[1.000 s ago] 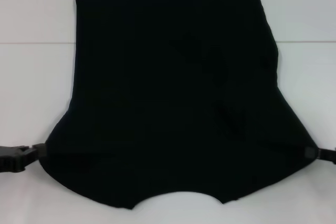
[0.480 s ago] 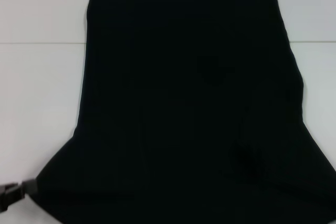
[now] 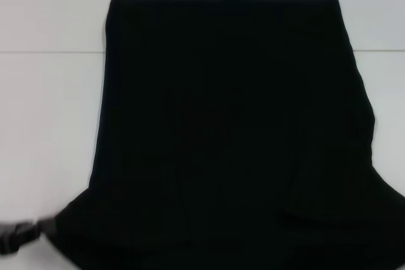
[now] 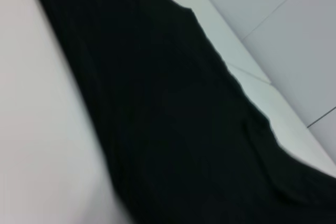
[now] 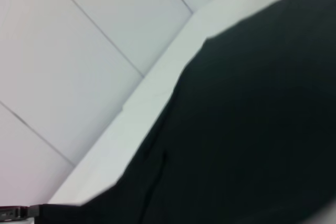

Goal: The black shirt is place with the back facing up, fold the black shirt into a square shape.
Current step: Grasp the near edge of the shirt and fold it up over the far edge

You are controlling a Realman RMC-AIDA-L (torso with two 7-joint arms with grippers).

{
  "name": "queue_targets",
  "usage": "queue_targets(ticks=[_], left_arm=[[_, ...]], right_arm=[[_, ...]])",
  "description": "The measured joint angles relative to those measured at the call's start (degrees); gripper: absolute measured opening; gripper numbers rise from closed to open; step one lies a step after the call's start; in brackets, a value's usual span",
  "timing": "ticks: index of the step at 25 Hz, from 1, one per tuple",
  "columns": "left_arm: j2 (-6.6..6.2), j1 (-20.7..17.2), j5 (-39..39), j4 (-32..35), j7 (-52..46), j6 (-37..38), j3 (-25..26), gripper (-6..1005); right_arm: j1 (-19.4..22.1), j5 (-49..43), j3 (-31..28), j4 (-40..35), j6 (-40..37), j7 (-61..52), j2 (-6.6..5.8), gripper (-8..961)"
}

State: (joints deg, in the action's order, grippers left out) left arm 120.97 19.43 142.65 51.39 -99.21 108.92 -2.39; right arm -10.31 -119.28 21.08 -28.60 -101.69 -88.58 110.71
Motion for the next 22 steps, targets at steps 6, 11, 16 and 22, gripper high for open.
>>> queue_targets(ticks=[6, 11, 16, 22], left_arm=[[-3.60, 10.01, -1.65, -8.83, -2.87, -8.26, -0.09, 72], [-6.41, 19.32, -2.36, -17.32, -3.03, -20.92, -0.46, 78], [-6.57, 26.18, -2.39, -19.93, -2.58, -34.76, -1.09, 84], [-5.85, 30.62, -4.48, -22.62, -2.30, -50.86, -5.53, 92]], right_arm=[[-7.91, 0.06, -5.09, -0.12, 2.87, -0.48, 0.40, 66], [-15.35, 0.07, -8.04, 0.46, 10.47, -1.46, 0.66, 66], [-22.43, -0.02, -7.69, 2.56, 23.63, -3.11, 0.83, 65], [-30.45, -0.19, -6.23, 6.00, 40.28, -3.70, 1.45, 77]])
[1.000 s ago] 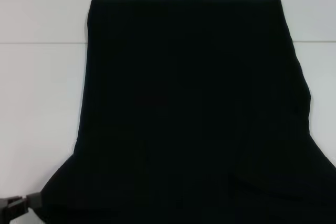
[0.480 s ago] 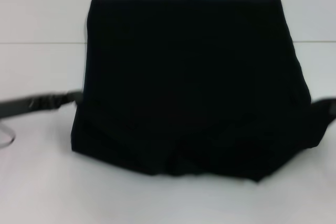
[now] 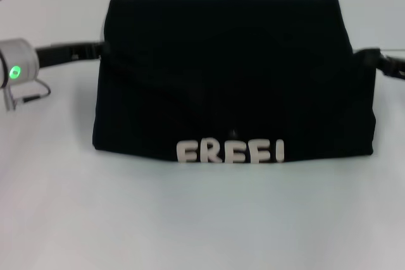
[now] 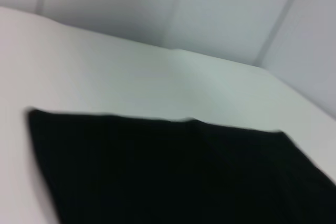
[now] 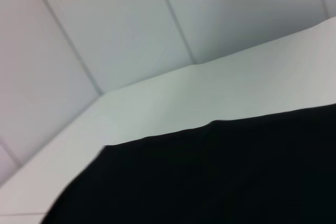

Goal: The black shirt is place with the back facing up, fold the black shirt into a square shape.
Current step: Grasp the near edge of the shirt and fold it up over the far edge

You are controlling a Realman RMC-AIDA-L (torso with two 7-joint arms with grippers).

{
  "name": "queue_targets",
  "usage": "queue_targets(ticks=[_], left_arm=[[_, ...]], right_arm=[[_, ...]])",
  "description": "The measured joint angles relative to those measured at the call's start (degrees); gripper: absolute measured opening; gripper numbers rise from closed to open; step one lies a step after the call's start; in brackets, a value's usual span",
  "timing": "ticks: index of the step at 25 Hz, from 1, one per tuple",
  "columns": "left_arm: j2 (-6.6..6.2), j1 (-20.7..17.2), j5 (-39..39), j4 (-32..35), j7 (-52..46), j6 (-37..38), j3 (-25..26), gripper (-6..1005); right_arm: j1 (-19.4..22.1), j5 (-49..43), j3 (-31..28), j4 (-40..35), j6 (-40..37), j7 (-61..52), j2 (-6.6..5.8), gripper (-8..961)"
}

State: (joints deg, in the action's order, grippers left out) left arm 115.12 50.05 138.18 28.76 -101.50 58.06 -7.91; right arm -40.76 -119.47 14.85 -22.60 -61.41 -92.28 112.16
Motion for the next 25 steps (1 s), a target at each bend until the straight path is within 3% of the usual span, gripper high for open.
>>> queue_targets(ticks=[4, 9, 13, 21, 25], left_arm=[[0.12, 1.63, -4.59, -2.01, 1.81, -8.53, -4.04, 97], [0.53, 2.98, -9.82, -2.87, 4.93, -13.97, -7.58, 103], [0.76, 3.82, -12.81, -5.34, 8.35, -17.51, -9.30, 108], [3.91, 3.26, -18.24, -6.76, 16.77, -23.06, -9.54, 119], [4.66, 3.26, -18.15, -7.53, 18.18, -25.45, -11.86, 124]], right_arm=[[-4.72, 0.08, 3.36, 1.16, 9.32, -1.21, 0.30, 92], [-9.26, 0.14, 8.89, 2.63, 18.65, -6.49, 0.10, 111], [-10.10, 0.29, 9.27, 2.75, 21.57, -7.41, 0.66, 126], [-10.18, 0.30, 9.50, 3.25, 26.19, -6.99, 3.23, 156], [-9.84, 0.42, 9.32, 2.50, 26.91, -5.95, 4.37, 171]])
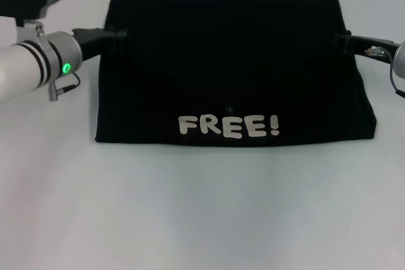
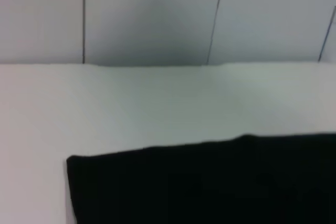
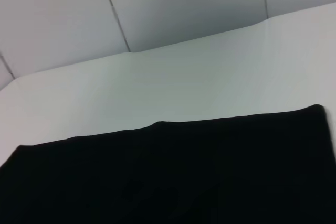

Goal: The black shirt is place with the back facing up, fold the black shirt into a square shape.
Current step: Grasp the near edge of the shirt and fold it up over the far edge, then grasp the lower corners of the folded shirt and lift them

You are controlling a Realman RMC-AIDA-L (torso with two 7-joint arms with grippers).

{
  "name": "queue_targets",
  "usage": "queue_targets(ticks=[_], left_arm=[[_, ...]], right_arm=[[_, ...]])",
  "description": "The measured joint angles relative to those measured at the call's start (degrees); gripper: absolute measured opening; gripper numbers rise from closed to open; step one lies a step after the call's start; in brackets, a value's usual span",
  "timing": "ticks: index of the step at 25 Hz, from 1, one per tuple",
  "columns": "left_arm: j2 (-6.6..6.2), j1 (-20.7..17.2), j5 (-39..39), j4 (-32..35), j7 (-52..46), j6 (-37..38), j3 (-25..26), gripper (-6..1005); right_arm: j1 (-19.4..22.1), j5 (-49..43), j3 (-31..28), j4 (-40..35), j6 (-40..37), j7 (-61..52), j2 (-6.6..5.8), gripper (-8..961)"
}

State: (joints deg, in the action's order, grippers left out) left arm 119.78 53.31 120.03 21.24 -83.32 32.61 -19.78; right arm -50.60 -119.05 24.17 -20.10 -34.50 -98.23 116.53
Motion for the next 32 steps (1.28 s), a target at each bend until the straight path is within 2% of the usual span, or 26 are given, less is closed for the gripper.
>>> queue_targets(ticks=[1, 5, 8, 12, 15, 18, 22, 24, 28, 32], left_arm=[[-0.01, 0.02, -0.02, -0.34, 0.00, -0.67, -0.92, 125], [-0.23, 0.38, 0.03, -1.03, -0.02, -3.49, -2.81, 301], [-0.20, 0.43, 0.08, -0.86, -0.12, -3.76, -2.91, 425], [-0.25, -0.42, 0.34, 0.75, -2.19, -2.39, -2.99, 586], [-0.27, -3.32, 1.90, 4.35, -8.87, 4.47, -4.59, 648], [-0.22, -8.67, 2.83, 11.46, -16.86, 16.88, -7.36, 709], [0.09, -13.95, 2.82, 17.82, -19.64, 29.65, -8.09, 791], [0.21, -16.07, 3.07, 19.98, -19.71, 34.28, -8.12, 795], [0.30, -18.80, 4.78, 21.69, -19.76, 37.54, -7.88, 802], [0.35, -19.31, 5.56, 21.82, -19.76, 37.60, -7.74, 798]], right_arm=[[0.06, 0.24, -0.07, -0.21, 0.51, 0.10, 0.18, 175], [0.20, 2.25, 0.07, -1.20, 3.68, 1.12, 1.11, 190], [0.28, 5.28, 0.03, -1.33, 4.90, 3.01, 1.34, 427], [1.27, 8.75, 0.19, -1.49, 1.07, 4.00, 0.65, 517], [3.03, 9.05, 0.28, -2.01, -6.35, 2.38, -0.33, 584], [5.60, 8.56, 0.32, -2.24, -15.14, -0.09, -1.85, 652], [9.92, 8.61, 0.31, -2.90, -25.25, -1.01, -3.13, 719], [12.56, 8.49, 0.32, -3.47, -29.87, -1.67, -3.55, 749], [14.42, 8.31, 1.01, -3.52, -32.65, -2.85, -4.07, 748], [15.47, 8.27, 2.57, -3.59, -33.87, -3.95, -4.55, 748]])
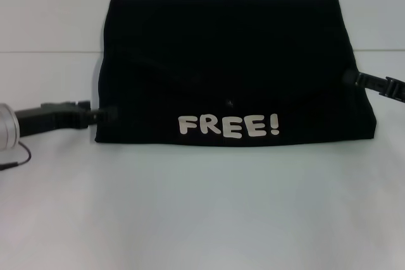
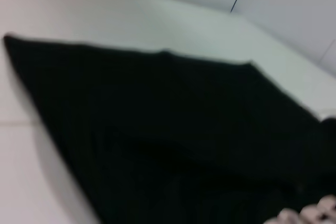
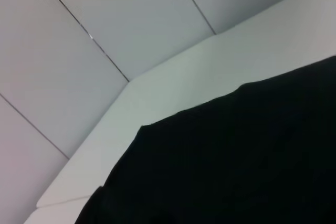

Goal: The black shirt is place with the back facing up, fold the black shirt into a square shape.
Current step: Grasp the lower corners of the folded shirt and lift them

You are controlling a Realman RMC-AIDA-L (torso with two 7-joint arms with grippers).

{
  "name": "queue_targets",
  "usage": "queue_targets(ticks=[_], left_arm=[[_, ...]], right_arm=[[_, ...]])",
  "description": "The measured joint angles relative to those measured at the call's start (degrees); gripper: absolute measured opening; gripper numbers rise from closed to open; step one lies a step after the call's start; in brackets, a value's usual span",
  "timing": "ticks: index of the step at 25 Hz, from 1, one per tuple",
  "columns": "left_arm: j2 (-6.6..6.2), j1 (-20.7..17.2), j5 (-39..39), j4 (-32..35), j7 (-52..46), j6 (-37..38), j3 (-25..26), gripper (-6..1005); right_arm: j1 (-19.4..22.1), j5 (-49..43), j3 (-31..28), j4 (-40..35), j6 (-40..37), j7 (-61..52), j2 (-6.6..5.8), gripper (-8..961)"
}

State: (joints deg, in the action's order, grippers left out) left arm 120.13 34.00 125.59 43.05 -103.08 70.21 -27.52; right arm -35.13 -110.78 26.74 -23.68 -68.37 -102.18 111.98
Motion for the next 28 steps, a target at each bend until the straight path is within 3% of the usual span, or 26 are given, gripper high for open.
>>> queue_targets(ticks=[3, 12, 28], left_arm=[[0.39, -0.33, 5.42, -1.04, -0.12, -2.91, -0.33, 794], [0.96, 1.17, 6.39, -5.92, -0.10, -14.02, -4.28, 784], [0.98, 1.85, 6.87, -5.73, -0.71, -11.63, -7.45, 766]], right_arm=[[0.15, 0.00, 0.16, -0.02, -0.02, -0.09, -0.02, 749], [-0.28, 0.01, 0.19, 0.04, 1.10, -0.45, 0.24, 749], [0.34, 0.05, 0.51, 0.12, 2.29, -1.36, 0.28, 749]])
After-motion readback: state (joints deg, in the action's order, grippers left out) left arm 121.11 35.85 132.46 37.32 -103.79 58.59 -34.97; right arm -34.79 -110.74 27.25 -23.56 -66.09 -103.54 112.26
